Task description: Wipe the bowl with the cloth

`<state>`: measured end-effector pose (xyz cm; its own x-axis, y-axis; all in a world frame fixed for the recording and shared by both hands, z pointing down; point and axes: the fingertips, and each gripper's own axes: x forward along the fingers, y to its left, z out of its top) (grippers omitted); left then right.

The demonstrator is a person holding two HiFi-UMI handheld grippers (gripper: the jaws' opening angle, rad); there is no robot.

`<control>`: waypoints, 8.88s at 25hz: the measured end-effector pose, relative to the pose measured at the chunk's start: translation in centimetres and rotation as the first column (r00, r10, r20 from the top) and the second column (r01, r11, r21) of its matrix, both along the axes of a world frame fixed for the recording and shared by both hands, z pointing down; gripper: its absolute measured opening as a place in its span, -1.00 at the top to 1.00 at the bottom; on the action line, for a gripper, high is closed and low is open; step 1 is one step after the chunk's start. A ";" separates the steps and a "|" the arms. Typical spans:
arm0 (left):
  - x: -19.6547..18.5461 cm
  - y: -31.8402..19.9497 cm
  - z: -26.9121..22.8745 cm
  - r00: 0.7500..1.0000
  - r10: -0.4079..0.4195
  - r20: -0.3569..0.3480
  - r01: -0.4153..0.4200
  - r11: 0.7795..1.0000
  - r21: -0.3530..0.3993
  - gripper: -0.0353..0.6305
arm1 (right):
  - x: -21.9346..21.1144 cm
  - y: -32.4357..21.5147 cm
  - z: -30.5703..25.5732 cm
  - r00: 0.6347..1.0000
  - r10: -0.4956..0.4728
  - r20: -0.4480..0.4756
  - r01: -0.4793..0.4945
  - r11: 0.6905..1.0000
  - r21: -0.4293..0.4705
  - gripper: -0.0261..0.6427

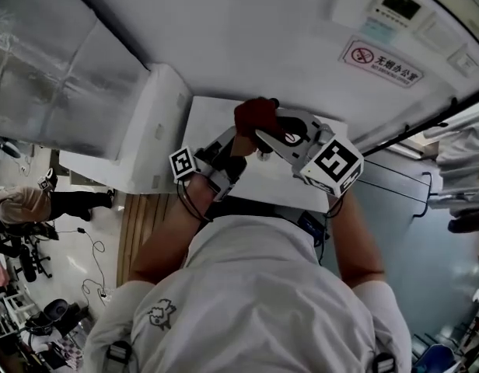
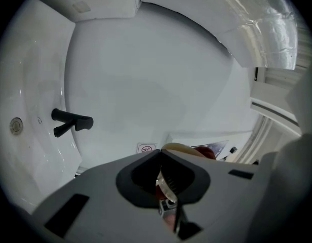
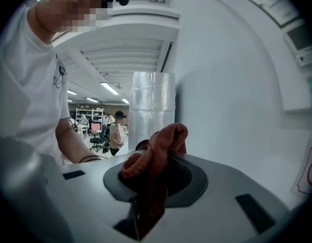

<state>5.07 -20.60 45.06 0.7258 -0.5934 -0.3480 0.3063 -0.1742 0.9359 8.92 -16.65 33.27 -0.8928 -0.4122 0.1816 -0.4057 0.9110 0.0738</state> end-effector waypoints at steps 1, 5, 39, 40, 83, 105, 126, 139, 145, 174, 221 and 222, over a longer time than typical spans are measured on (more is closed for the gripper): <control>0.3 0.2 -0.2 1.000 0.003 -0.009 -0.003 1.000 0.008 0.84 | 0.6 -0.6 0.0 1.000 0.000 0.023 0.000 1.000 -0.018 0.66; 1.5 0.6 -2.2 0.999 0.024 -0.040 -0.022 0.998 0.053 0.84 | 2.5 -2.8 0.1 0.996 0.017 0.090 -0.009 0.996 -0.088 0.66; -0.2 -3.5 -4.2 0.977 -0.180 0.119 0.175 0.983 0.046 0.83 | 0.8 2.6 -1.6 0.978 -0.128 0.166 0.143 0.986 -0.083 0.66; -0.1 -3.2 -4.0 0.979 -0.168 0.118 0.164 0.985 0.046 0.83 | 1.3 2.2 -2.1 0.981 -0.111 0.158 0.121 0.991 -0.059 0.66; 0.0 -4.6 -5.7 0.935 -0.224 0.274 0.197 0.973 0.120 0.82 | -0.3 2.6 -0.6 0.944 -0.120 0.308 0.163 0.980 -0.117 0.66; 2.0 -0.4 -5.8 0.967 -0.089 0.238 0.057 0.989 0.138 0.83 | 5.7 -5.0 -1.9 0.896 0.161 0.415 -0.107 0.983 -0.150 0.66; -0.1 -2.3 -5.7 0.932 -0.217 0.292 0.186 0.974 0.129 0.83 | 4.0 -1.0 3.0 0.876 0.141 0.461 0.004 0.954 -0.298 0.66; -2.0 -2.3 -1.7 0.854 -0.240 0.462 0.193 0.970 0.148 0.83 | 7.7 0.2 5.5 0.871 0.209 0.444 -0.057 0.942 -0.331 0.66; -2.6 -2.0 1.6 0.765 -0.230 0.601 0.160 0.973 0.168 0.83 | 9.7 -0.1 9.1 0.887 0.280 0.368 -0.129 0.914 -0.384 0.66; -15.9 -7.8 12.3 0.246 -0.337 0.909 0.062 0.941 0.332 0.83 | -3.4 -2.4 22.4 0.981 0.187 0.053 -0.134 0.849 -0.511 0.66; -22.5 -19.9 26.8 0.066 -0.323 0.944 0.168 0.936 0.308 0.54 | -7.9 -5.3 32.4 0.962 0.261 -0.078 -0.246 0.708 -0.662 0.66; -22.7 -19.9 26.3 0.062 -0.330 0.942 0.173 0.933 0.316 0.54 | -7.9 -5.4 32.1 0.963 0.260 -0.075 -0.244 0.713 -0.657 0.66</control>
<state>-17.59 -40.48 71.38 0.2844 -0.8432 0.4563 -0.9311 -0.1295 0.3411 1.02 -22.00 65.38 -0.7804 -0.4080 0.4739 -0.6213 0.5923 -0.5131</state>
